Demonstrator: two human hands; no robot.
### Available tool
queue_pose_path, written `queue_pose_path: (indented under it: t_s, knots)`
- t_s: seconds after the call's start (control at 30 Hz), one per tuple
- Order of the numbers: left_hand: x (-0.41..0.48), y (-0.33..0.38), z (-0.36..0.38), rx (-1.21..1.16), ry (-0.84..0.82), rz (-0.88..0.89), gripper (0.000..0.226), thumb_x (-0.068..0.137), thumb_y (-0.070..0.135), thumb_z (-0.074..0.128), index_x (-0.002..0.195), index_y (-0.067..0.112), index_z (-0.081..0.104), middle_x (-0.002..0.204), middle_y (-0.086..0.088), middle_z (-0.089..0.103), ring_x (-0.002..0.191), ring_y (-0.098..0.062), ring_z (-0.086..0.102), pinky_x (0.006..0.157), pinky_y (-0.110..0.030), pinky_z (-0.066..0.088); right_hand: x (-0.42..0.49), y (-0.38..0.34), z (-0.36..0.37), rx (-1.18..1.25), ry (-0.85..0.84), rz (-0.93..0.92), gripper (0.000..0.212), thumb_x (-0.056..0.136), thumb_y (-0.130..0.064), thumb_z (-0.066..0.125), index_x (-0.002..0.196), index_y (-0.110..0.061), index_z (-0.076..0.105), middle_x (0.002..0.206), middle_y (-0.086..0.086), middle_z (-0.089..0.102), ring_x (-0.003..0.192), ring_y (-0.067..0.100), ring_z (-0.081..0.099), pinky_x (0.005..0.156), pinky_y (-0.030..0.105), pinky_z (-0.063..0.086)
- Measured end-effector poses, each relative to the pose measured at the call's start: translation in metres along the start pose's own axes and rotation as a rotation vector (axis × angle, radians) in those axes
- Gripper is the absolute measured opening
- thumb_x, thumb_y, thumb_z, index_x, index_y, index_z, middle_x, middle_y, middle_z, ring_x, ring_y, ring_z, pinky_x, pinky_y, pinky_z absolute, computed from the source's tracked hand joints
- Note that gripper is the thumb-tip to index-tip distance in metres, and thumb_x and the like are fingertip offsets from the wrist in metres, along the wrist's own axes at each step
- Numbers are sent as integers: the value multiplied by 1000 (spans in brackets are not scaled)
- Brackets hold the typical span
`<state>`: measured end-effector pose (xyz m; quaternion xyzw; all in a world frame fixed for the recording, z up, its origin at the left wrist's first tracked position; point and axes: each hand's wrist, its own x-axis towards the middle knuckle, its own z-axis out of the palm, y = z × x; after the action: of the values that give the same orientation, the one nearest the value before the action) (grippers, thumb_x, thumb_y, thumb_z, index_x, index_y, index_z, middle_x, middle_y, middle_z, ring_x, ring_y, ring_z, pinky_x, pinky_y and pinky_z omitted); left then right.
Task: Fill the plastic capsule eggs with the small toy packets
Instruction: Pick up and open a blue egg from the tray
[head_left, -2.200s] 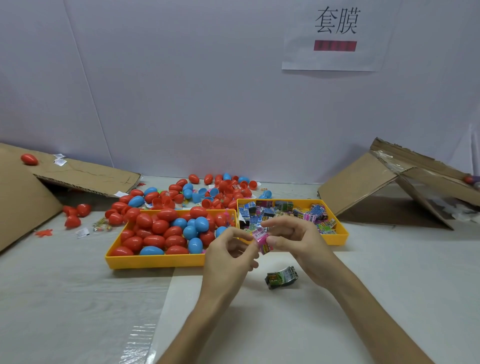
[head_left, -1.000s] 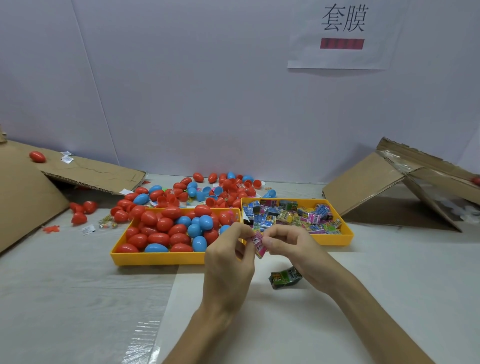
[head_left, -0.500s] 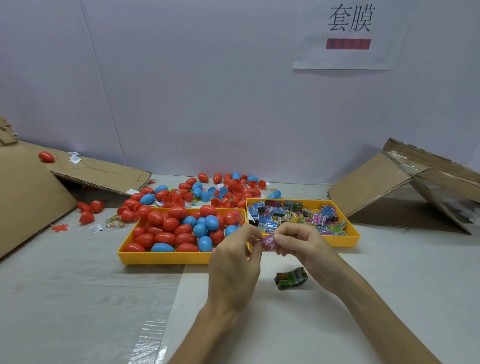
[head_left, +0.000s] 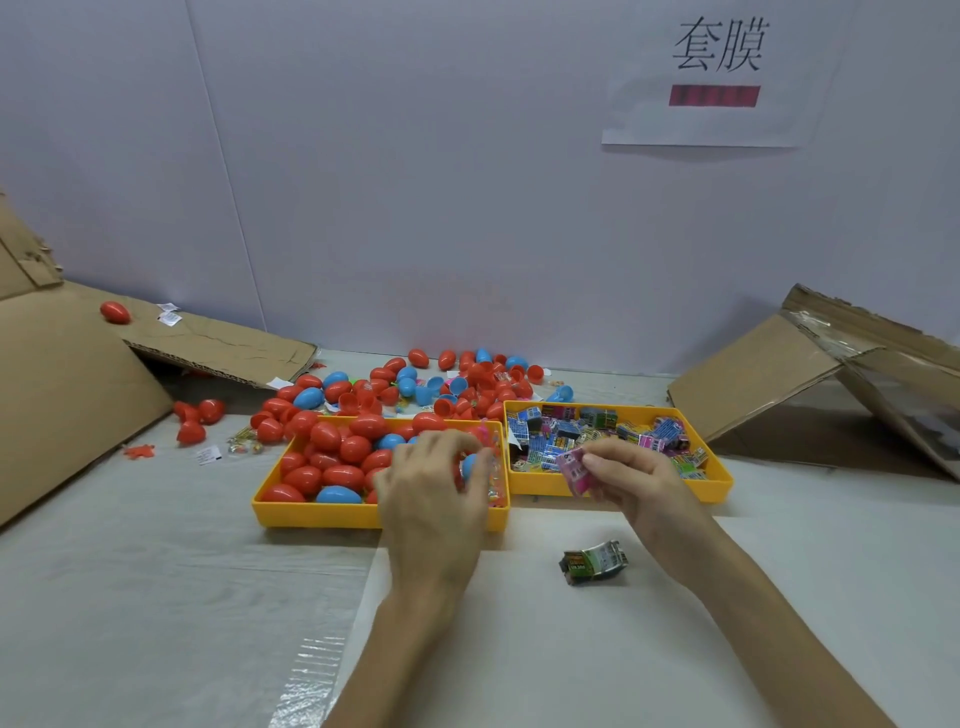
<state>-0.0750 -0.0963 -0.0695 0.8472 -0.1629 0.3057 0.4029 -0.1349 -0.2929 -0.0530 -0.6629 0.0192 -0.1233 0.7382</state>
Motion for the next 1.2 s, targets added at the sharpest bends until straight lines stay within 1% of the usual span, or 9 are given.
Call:
queue_pose_path:
  t_s: [0.07, 0.2, 0.43, 0.53, 0.67, 0.83, 1.0, 1.1, 1.2]
  knots:
    - [7, -11, -2, 105, 5, -129, 27, 91, 31, 70, 117, 27, 66, 117, 6, 66, 109, -22, 56, 88, -41, 40, 1, -1, -3, 16, 7, 13, 14, 76, -24, 71, 84, -17, 80, 89, 5, 72, 92, 22, 64, 83, 27, 52]
    - [10, -25, 0, 266, -220, -188, 51, 99, 41, 56, 149, 38, 43, 152, 10, 47, 140, -15, 37, 112, -44, 29, -1, -1, 0, -67, -25, 20, 20, 74, -33, 73, 85, -17, 79, 95, 7, 72, 99, 24, 63, 98, 42, 43]
    - [10, -23, -1, 164, -44, -130, 37, 85, 26, 79, 119, 27, 66, 113, 5, 68, 111, -20, 58, 103, -43, 35, -3, -3, 6, -89, -17, 54, 18, 76, -32, 80, 90, -19, 82, 99, 5, 76, 99, 16, 68, 91, 34, 45]
    - [11, -17, -2, -168, -8, -84, 42, 81, 11, 82, 116, 23, 62, 113, 5, 61, 104, -16, 59, 92, -36, 51, -4, -5, 7, -61, -3, 58, 24, 73, -33, 77, 93, -21, 83, 102, 5, 76, 102, 16, 69, 91, 34, 45]
    - [12, -6, -3, -553, -94, -169, 45, 79, 11, 85, 113, 31, 64, 115, 13, 53, 97, -9, 66, 77, -16, 54, -5, -4, 7, -15, -27, 55, 21, 79, -24, 77, 100, -19, 82, 107, 7, 76, 107, 23, 68, 90, 34, 49]
    - [8, 4, -3, -757, -244, -311, 34, 76, 20, 87, 103, 32, 69, 113, 0, 65, 88, -11, 72, 80, -38, 62, -7, -6, 11, -10, -78, 52, 29, 80, -25, 70, 107, -21, 80, 111, 6, 75, 103, 20, 70, 82, 32, 55]
    - [5, 9, -6, -758, -308, -310, 45, 63, 45, 83, 103, 29, 70, 95, 13, 73, 88, -12, 72, 82, -45, 62, -8, -6, 12, -5, -96, 45, 30, 81, -23, 69, 109, -18, 79, 110, 8, 74, 100, 21, 70, 75, 28, 55]
    - [5, 10, -5, -745, -307, -312, 46, 64, 42, 85, 105, 29, 70, 96, 13, 73, 92, -12, 72, 84, -44, 62, -8, -7, 14, -7, -103, 43, 29, 80, -24, 69, 107, -23, 80, 105, 9, 75, 98, 20, 69, 74, 28, 55]
    - [6, 9, -4, -780, -336, -323, 44, 73, 22, 88, 113, 29, 70, 102, 13, 74, 97, -11, 72, 85, -39, 62, -8, -7, 15, 4, -103, 41, 29, 80, -23, 69, 107, -23, 80, 103, 10, 74, 96, 20, 69, 73, 29, 54]
